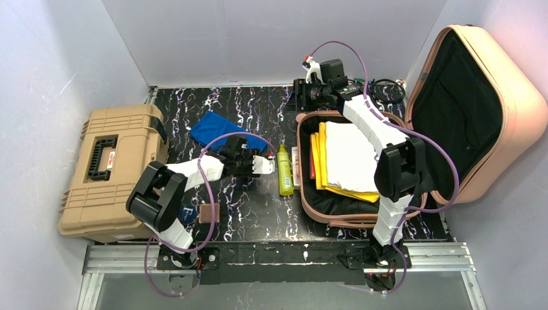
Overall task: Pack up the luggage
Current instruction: Pick up the toiletry item from the center of the board.
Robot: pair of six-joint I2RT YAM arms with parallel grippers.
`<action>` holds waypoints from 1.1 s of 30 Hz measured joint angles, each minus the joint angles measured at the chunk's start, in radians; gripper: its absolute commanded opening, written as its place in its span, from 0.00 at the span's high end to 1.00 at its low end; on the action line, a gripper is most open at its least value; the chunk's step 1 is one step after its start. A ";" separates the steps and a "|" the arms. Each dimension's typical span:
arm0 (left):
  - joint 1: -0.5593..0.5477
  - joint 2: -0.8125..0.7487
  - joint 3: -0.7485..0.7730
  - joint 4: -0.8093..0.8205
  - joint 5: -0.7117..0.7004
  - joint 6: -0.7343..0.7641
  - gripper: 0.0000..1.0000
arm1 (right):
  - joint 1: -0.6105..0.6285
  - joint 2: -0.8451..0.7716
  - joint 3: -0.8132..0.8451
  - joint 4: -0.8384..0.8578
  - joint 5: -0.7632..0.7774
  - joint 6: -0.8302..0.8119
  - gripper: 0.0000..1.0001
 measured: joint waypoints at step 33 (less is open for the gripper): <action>0.220 0.125 0.328 -0.254 0.163 -0.413 1.00 | 0.040 -0.208 -0.155 -0.050 -0.091 -0.748 0.27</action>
